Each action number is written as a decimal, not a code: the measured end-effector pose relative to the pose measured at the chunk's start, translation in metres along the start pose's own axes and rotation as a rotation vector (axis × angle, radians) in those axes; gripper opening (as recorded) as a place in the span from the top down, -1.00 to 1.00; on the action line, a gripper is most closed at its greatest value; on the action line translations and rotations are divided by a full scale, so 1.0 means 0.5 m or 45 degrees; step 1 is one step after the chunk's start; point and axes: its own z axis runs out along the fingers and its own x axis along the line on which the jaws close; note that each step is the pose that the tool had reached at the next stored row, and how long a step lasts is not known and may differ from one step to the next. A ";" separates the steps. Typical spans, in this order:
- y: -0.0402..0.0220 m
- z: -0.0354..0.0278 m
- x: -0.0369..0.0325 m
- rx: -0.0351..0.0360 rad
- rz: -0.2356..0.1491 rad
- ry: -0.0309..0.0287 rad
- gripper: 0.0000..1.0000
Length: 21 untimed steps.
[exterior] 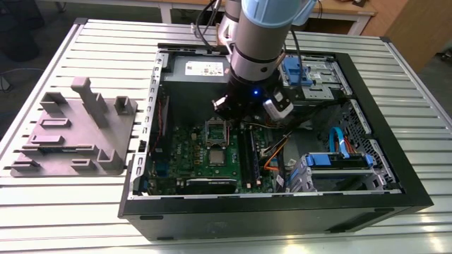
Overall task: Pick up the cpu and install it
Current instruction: 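Close the cpu cover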
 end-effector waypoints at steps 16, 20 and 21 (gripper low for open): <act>0.003 -0.005 0.009 0.0028 -0.041 0.0004 0.80; 0.001 -0.013 0.011 0.0033 -0.050 0.0001 0.80; 0.001 -0.015 0.011 0.0033 -0.052 0.0001 0.80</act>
